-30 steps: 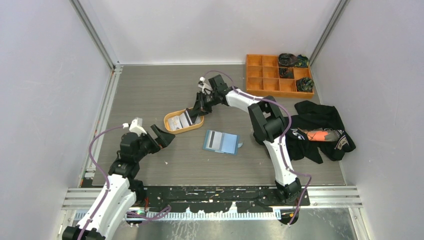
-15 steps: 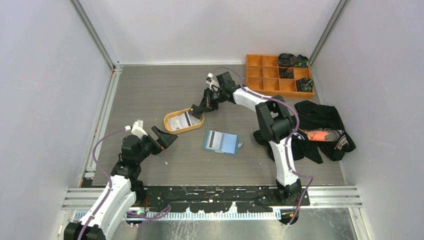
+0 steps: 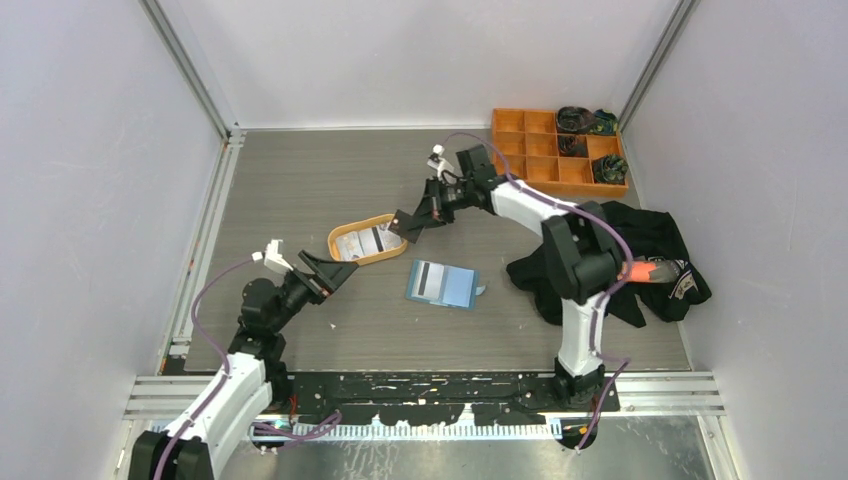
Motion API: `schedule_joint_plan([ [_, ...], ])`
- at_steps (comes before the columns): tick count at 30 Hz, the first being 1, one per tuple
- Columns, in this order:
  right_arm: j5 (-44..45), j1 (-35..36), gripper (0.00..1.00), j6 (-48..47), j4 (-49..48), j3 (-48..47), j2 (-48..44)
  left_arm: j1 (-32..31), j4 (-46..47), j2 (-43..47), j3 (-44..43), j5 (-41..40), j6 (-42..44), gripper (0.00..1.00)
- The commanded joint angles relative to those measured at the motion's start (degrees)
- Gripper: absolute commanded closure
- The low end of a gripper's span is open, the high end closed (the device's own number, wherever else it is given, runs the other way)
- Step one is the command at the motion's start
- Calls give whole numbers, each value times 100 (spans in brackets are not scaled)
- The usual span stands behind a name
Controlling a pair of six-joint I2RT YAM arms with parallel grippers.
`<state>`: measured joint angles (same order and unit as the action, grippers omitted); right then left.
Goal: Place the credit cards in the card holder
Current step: Pick up the credit card from the storage box.
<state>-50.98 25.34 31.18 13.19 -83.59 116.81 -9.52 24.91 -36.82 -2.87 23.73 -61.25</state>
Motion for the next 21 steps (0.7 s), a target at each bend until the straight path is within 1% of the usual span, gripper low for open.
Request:
schedule_joint_plan([
  [1, -920, -190, 99, -373, -732, 810, -1580, -386, 1570, 73, -49, -9, -266, 2],
  [3, -992, -216, 99, -711, -630, 1222, -2180, -948, 1897, 149, -144, -326, -17, 3],
  [6, -1062, -322, 99, -924, -682, 1799, -3139, -1907, 1957, 242, -431, -903, 526, 4],
  [8, -1090, -412, 99, -969, -878, 2211, -3694, -2440, 1957, 178, -600, -1250, 776, 5],
  [10, -1098, -544, 99, -885, -1337, 2647, -4238, -2857, 1958, -6, -730, -1574, 867, 7],
  [12, -1099, -637, 99, -844, -1698, 3073, -4711, -3219, 2071, -405, -854, -1827, 865, 8],
  [14, -1023, -683, 99, -769, -2118, 3435, -5145, -3520, 2508, -885, -938, -1959, 888, 10],
  [16, -1104, -728, 99, -439, -2537, 3626, -5248, -3797, 3204, -1405, -987, -2110, 943, 12],
  [19, -1098, -733, 99, -325, -2634, 3665, -5255, -4069, 4124, -2200, -1147, -2241, 1032, 18],
  [21, -1150, -737, 99, -190, -2853, 3735, -5280, -4138, 4611, -2682, -1316, -2268, 1045, 22],
])
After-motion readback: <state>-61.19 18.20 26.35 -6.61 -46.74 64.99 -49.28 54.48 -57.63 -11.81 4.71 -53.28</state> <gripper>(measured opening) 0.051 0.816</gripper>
